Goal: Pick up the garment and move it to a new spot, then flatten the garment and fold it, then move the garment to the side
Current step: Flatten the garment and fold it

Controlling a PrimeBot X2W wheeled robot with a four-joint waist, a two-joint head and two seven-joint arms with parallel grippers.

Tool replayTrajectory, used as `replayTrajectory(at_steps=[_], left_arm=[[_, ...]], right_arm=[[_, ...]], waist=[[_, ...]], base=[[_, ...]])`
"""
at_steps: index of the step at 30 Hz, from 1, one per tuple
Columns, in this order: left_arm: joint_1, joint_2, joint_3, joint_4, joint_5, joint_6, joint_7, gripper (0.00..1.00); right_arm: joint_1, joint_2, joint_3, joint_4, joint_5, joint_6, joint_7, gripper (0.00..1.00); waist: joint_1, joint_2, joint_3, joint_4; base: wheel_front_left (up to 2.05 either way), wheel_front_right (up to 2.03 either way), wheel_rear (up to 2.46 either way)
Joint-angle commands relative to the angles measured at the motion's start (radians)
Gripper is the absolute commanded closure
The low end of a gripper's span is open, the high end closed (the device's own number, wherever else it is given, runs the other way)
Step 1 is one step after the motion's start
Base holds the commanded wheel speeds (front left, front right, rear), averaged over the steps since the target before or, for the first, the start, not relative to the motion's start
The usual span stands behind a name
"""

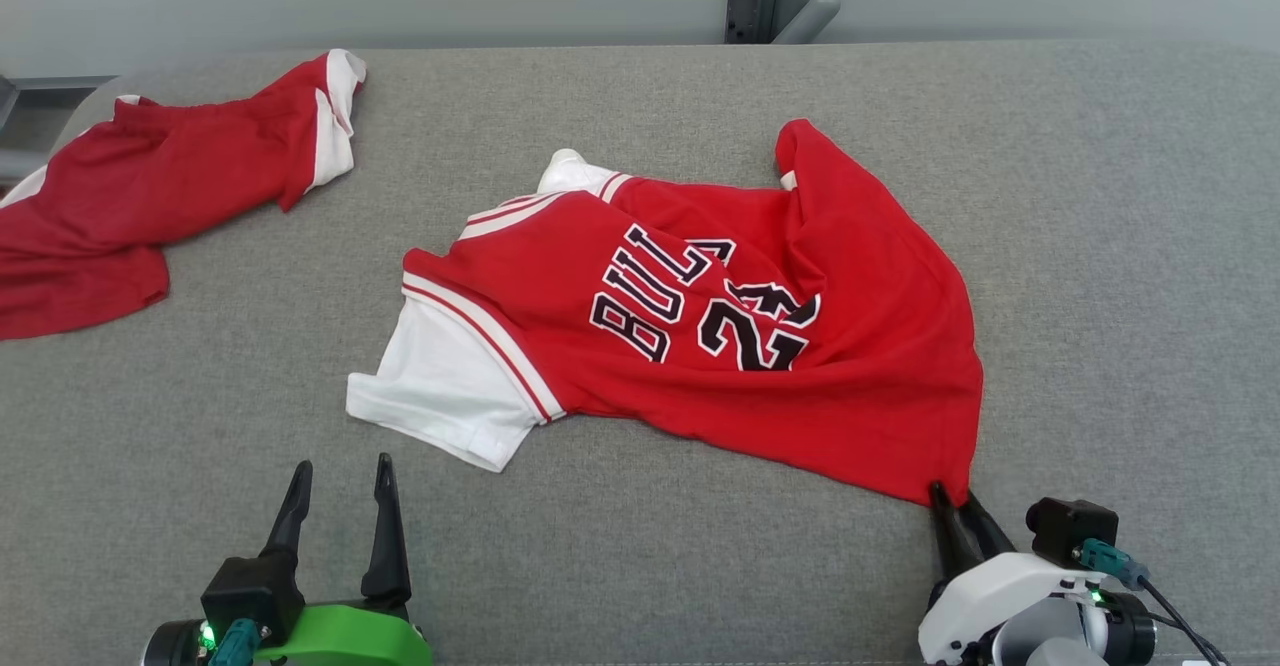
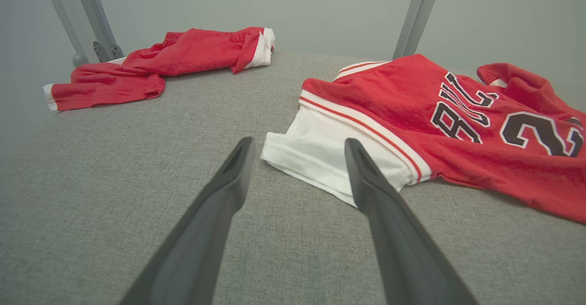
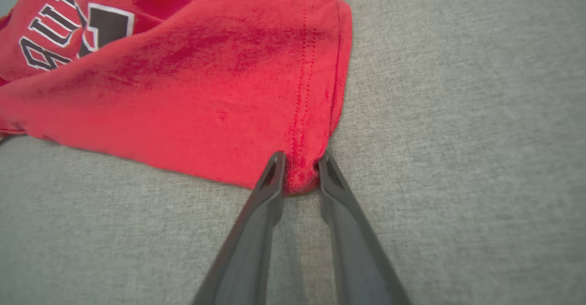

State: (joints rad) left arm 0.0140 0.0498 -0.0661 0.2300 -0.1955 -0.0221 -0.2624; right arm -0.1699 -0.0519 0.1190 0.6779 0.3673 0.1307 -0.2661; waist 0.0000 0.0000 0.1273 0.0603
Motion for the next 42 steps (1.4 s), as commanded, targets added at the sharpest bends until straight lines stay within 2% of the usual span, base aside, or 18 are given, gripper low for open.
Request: replayTrajectory(at_steps=[1,3,4,10,16,24,32,33,34,35,37,38,40,41,42], left_arm=[[-0.014,0.002,0.004,0.002,0.004,-0.003,-0.003,0.0],[-0.016,0.002,0.01,0.008,0.006,-0.006,-0.003,0.0],[-0.015,0.002,0.011,0.012,0.01,-0.011,-0.003,0.0],[-0.049,0.011,0.002,0.11,0.019,-0.037,-0.003,0.0],[-0.156,0.033,0.005,0.322,-0.024,-0.067,0.025,0.0],[-0.231,0.054,-0.044,0.496,-0.069,-0.101,0.053,0.0],[-0.265,0.056,-0.087,0.535,-0.098,-0.109,0.011,0.0],[-0.267,0.055,-0.093,0.536,-0.1,-0.109,0.007,0.09],[-0.267,0.054,-0.1,0.535,-0.106,-0.109,0.007,0.36],[-0.266,0.054,-0.109,0.531,-0.111,-0.109,0.006,0.55],[-0.261,0.057,-0.132,0.515,-0.127,-0.109,0.001,0.76],[-0.261,0.057,-0.132,0.515,-0.127,-0.109,0.001,0.76],[-0.255,0.066,-0.151,0.497,-0.144,-0.109,-0.003,0.88],[-0.251,0.07,-0.158,0.49,-0.153,-0.109,-0.003,1.0],[-0.247,0.072,-0.168,0.481,-0.16,-0.109,-0.003,1.0]], right_arm=[[0.0,0.003,0.014,0.02,0.01,0.0,0.003,0.72],[-0.006,0.002,0.024,0.031,0.029,0.0,0.003,0.98],[-0.007,0.002,0.023,0.031,0.033,0.0,0.003,1.0],[0.004,-0.001,-0.051,-0.022,0.011,-0.001,0.002,1.0],[0.007,-0.001,-0.135,-0.062,-0.059,-0.001,0.001,1.0],[-0.012,-0.001,-0.128,-0.08,-0.063,-0.001,0.001,1.0],[-0.012,-0.001,-0.119,-0.094,-0.053,-0.001,0.001,1.0],[-0.012,-0.001,-0.119,-0.095,-0.054,-0.001,0.001,1.0],[-0.011,-0.001,-0.121,-0.096,-0.055,-0.001,0.001,1.0],[-0.012,-0.001,-0.123,-0.097,-0.056,-0.001,0.001,1.0],[-0.012,-0.001,-0.126,-0.098,-0.056,-0.001,0.001,1.0],[-0.012,-0.001,-0.126,-0.098,-0.056,-0.001,0.001,1.0],[-0.011,-0.001,-0.129,-0.099,-0.057,-0.001,0.001,1.0],[-0.01,-0.001,-0.131,-0.099,-0.057,-0.001,0.001,1.0],[-0.01,-0.001,-0.131,-0.1,-0.057,-0.001,0.001,1.0]], waist=[[0.0,0.0,-0.001,-0.001],[0.0,0.0,-0.003,-0.004],[0.0,0.0,-0.004,-0.008],[0.0,0.0,-0.01,-0.031],[0.0,0.0,0.001,-0.069],[0.0,0.0,0.016,-0.096],[0.0,0.0,0.024,-0.097],[0.0,0.0,0.025,-0.097],[0.0,0.0,0.025,-0.096],[0.0,0.0,0.025,-0.096],[0.0,0.0,0.025,-0.095],[0.0,0.0,0.025,-0.095],[0.0,0.0,0.024,-0.092],[0.0,0.0,0.023,-0.091],[0.0,0.0,0.023,-0.09]], base=[[0.0,0.0,0.0],[0.0,0.0,0.0],[0.0,0.0,0.0],[0.0,0.0,0.0],[0.0,0.0,0.0],[0.0,0.0,0.0],[0.0,0.0,0.0],[0.0,0.0,0.0],[0.0,0.0,0.0],[0.0,0.0,0.0],[0.0,0.0,0.0],[0.0,0.0,0.0],[0.0,0.0,0.0],[0.0,0.0,0.0],[0.0,0.0,0.0]])
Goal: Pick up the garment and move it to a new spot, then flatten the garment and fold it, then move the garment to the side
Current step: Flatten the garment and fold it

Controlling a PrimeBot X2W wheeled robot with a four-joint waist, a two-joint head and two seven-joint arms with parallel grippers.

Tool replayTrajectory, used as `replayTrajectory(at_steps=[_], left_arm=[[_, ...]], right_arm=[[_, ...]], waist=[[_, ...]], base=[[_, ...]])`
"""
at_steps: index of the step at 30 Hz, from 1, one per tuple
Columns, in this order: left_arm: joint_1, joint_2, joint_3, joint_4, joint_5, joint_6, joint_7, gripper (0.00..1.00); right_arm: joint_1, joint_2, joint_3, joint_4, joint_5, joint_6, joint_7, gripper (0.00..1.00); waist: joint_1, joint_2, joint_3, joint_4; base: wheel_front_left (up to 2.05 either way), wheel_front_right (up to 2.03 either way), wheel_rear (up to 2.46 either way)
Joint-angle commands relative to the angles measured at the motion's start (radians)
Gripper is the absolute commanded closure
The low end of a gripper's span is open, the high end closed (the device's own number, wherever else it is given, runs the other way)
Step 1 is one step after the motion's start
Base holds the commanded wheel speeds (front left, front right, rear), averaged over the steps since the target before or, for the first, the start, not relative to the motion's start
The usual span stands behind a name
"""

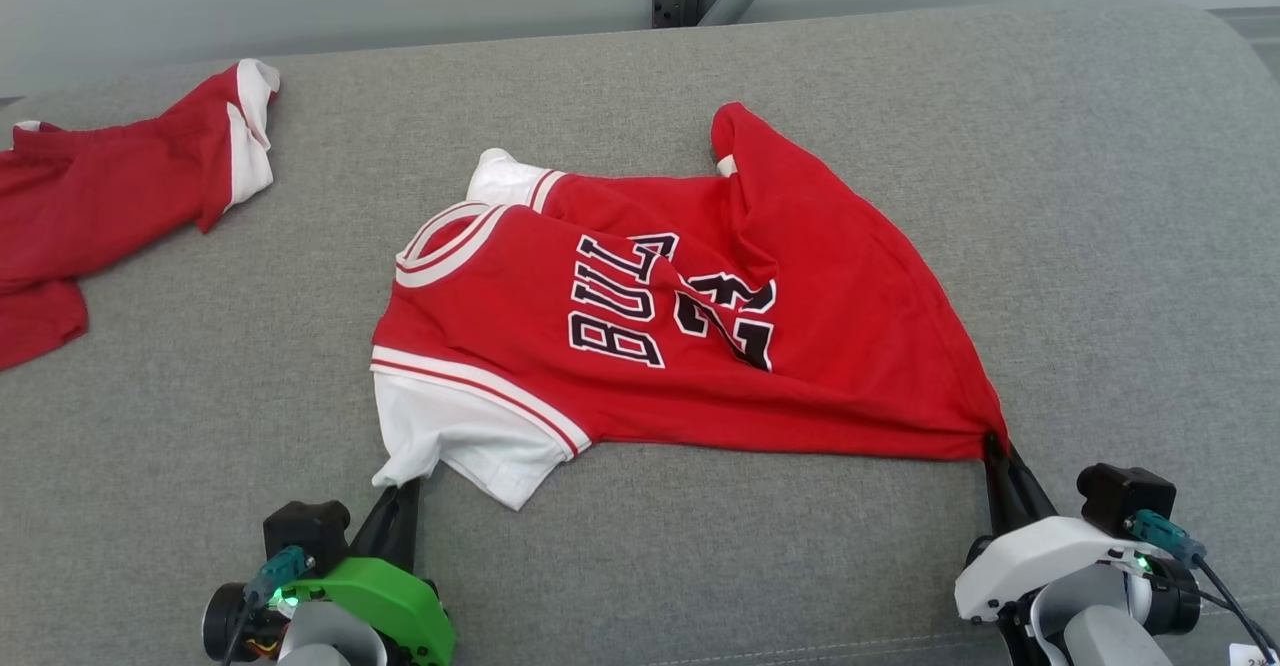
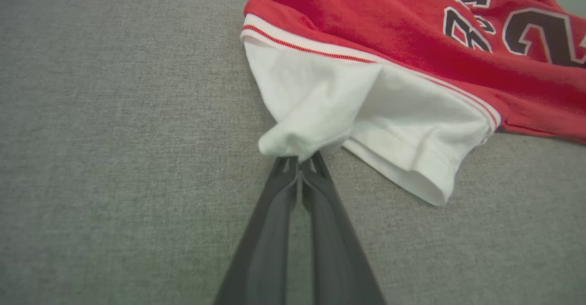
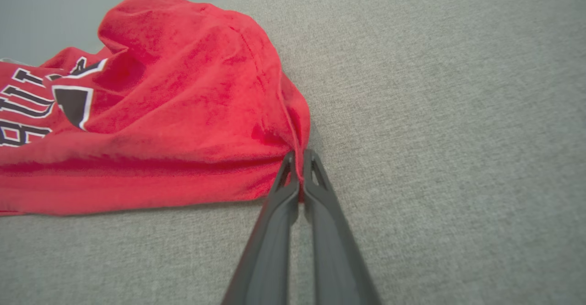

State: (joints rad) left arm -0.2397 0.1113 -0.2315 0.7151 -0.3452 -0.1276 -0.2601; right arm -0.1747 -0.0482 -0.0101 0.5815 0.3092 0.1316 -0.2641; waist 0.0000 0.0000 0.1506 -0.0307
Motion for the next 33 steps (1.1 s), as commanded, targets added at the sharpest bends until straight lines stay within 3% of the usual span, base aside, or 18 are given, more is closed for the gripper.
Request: replayTrajectory(at_steps=[1,12,24,33], left_arm=[[0.011,0.012,-0.011,-0.014,-0.014,-0.003,-0.005,1.0],[0.116,0.018,-0.005,-0.308,-0.187,-0.004,-0.005,1.0],[0.129,0.012,0.061,-0.731,-0.249,-0.004,-0.005,1.0],[0.117,0.019,0.096,-1.038,-0.221,-0.004,-0.005,1.0]], right_arm=[[-0.004,-0.004,-0.003,-0.004,0.002,-0.002,0.0,1.0],[0.013,-0.004,-0.032,-0.092,0.015,-0.002,0.0,1.0],[0.033,-0.004,-0.051,-0.458,0.097,-0.002,-0.001,1.0],[0.081,-0.004,-0.054,-0.694,0.152,-0.002,0.0,1.0]], waist=[[0.0,0.0,-0.002,0.001],[0.0,0.0,-0.022,0.013],[0.0,0.0,-0.087,-0.014],[0.0,0.0,-0.11,-0.045]], base=[[0.0,0.0,0.0],[0.0,0.0,0.0],[0.0,0.0,0.0],[0.0,0.0,0.0]])
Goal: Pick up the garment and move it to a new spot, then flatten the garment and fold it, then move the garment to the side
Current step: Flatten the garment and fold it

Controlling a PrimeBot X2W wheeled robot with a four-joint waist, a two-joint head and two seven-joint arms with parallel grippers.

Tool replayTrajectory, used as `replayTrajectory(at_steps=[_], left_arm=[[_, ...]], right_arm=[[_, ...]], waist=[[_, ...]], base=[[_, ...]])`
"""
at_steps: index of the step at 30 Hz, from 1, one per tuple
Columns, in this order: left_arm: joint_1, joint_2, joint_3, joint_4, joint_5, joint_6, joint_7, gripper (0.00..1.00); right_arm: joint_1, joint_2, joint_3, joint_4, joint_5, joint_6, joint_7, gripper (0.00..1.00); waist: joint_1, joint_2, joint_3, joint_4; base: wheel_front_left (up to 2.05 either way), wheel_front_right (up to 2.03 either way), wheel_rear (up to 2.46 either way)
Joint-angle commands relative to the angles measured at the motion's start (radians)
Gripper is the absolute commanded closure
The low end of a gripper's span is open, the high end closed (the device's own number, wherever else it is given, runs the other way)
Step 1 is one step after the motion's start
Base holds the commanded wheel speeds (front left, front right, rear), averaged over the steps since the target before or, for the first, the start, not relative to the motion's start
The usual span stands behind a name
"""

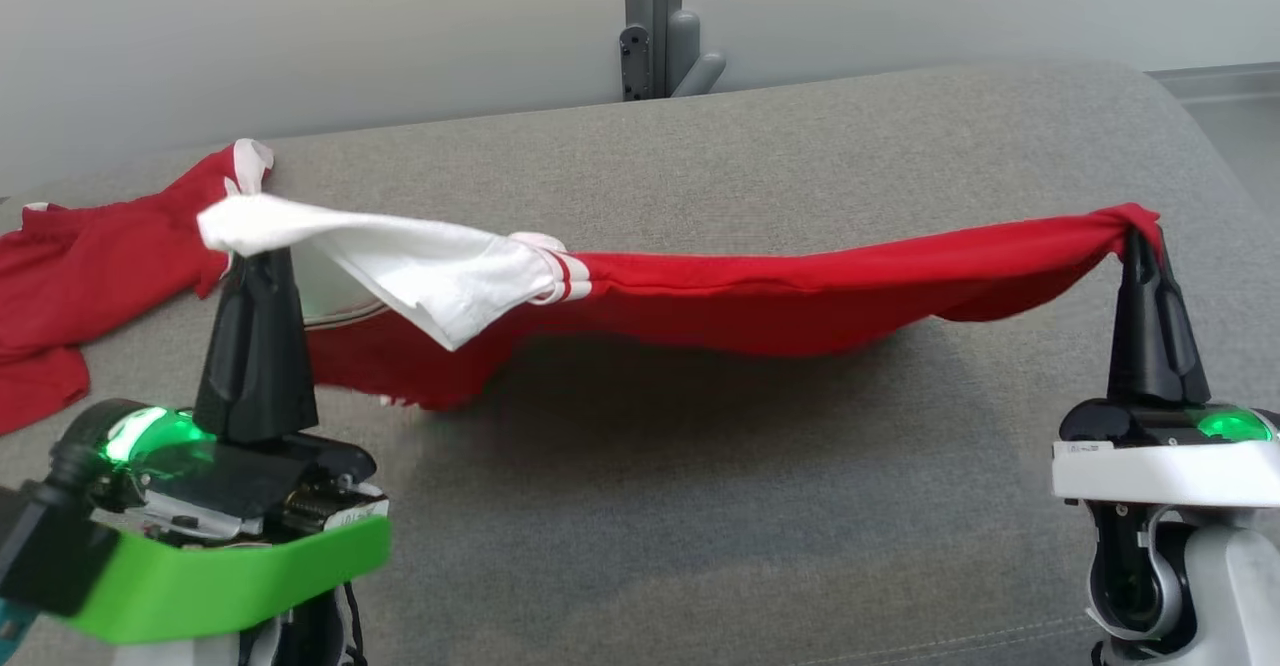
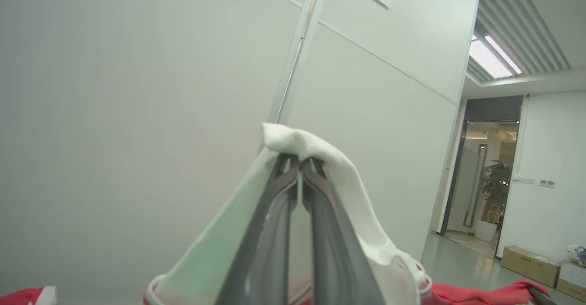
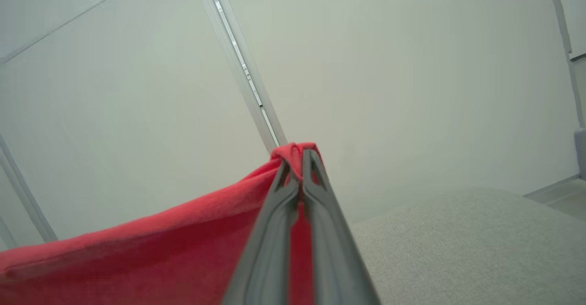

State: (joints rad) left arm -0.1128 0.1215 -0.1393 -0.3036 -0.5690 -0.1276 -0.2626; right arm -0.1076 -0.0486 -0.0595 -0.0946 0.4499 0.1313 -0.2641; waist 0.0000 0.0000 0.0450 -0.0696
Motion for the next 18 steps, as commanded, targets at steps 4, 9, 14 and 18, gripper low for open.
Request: replayTrajectory(at_steps=[4,9,14,18], left_arm=[[-0.039,0.033,0.0,-0.129,0.03,-0.002,0.018,1.0],[-0.093,0.048,-0.019,-0.207,0.035,0.0,0.068,1.0],[-0.215,0.075,-0.043,-0.184,0.028,-0.001,0.142,1.0],[-0.374,0.099,-0.055,-0.078,0.002,-0.002,0.199,1.0]], right_arm=[[0.034,-0.004,-0.017,-0.112,0.024,-0.001,0.009,1.0],[0.03,-0.003,-0.03,-0.197,0.034,-0.001,0.031,1.0],[-0.04,-0.003,-0.03,-0.22,0.006,-0.001,0.082,1.0],[-0.168,-0.003,0.004,-0.163,-0.012,-0.001,0.132,1.0]], waist=[[0.0,0.0,0.0,-0.013],[0.0,0.0,0.021,-0.015],[0.0,0.0,0.083,-0.011],[0.0,0.0,0.163,-0.012]], base=[[0.0,0.0,0.0],[0.0,0.0,0.0],[0.0,0.0,0.0],[0.0,0.0,0.0]])
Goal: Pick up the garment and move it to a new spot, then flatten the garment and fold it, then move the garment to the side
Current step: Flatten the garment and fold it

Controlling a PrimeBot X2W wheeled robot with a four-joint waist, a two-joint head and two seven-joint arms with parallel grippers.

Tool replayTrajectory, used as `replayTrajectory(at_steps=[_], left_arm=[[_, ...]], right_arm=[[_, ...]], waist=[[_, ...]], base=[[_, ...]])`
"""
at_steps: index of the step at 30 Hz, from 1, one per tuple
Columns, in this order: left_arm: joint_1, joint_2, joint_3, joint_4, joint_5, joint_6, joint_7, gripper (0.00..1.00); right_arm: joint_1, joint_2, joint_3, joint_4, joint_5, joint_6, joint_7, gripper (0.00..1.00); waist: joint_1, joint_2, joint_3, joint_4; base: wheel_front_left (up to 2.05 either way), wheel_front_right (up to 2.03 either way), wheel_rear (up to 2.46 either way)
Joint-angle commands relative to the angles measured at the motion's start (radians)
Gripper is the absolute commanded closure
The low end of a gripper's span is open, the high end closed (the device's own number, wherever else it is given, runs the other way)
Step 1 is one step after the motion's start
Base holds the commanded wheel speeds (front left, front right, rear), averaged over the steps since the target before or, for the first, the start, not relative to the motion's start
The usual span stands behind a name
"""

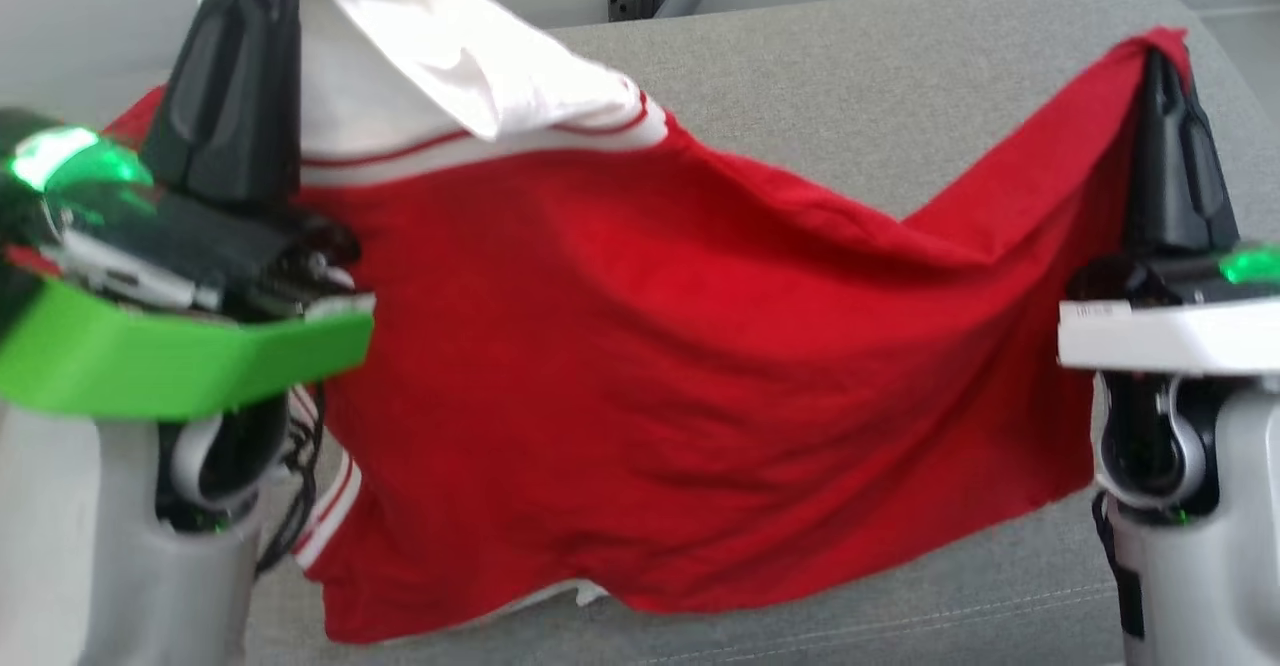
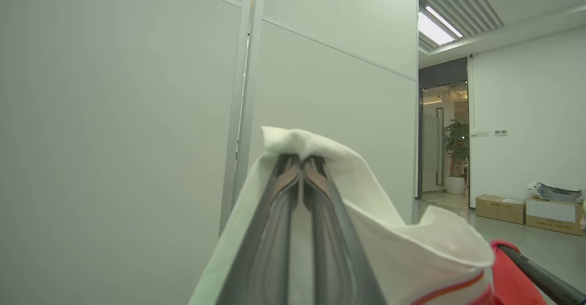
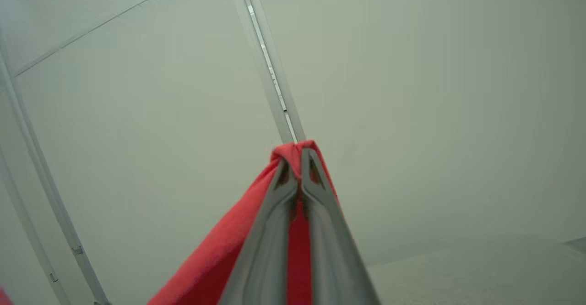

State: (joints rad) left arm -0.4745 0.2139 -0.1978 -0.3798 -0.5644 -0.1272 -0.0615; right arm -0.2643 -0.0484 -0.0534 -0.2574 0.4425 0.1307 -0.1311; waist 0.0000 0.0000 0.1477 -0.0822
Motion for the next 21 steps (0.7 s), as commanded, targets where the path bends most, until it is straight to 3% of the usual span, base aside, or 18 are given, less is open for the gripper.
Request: replayTrajectory(at_steps=[1,8,12,17,21], left_arm=[[-0.059,0.015,-0.001,0.032,-0.009,-0.002,0.012,1.0],[-0.506,0.075,-0.02,0.331,-0.002,-0.004,0.083,1.0],[-0.831,0.104,-0.013,0.604,0.074,0.0,0.041,1.0],[-1.072,0.059,-0.031,0.812,0.146,0.019,-0.074,1.0],[-1.152,0.012,-0.041,0.937,0.16,0.023,-0.152,1.0]], right_arm=[[-0.055,-0.004,0.006,0.023,-0.013,0.0,0.011,1.0],[-0.506,-0.024,0.056,0.282,-0.08,0.0,0.054,1.0],[-0.868,-0.02,0.06,0.551,-0.164,0.0,-0.022,1.0],[-1.132,-0.013,-0.032,0.82,-0.27,0.0,-0.113,1.0],[-1.228,-0.005,-0.105,0.948,-0.376,0.0,-0.133,1.0]], waist=[[0.0,0.0,0.085,-0.001],[0.0,0.0,0.268,-0.008],[0.0,0.0,0.347,-0.018],[0.0,0.0,0.393,0.005],[0.0,0.0,0.447,0.047]], base=[[0.0,0.0,0.0],[0.0,0.0,0.0],[0.0,0.0,0.0],[0.0,0.0,0.0],[0.0,0.0,0.0]])
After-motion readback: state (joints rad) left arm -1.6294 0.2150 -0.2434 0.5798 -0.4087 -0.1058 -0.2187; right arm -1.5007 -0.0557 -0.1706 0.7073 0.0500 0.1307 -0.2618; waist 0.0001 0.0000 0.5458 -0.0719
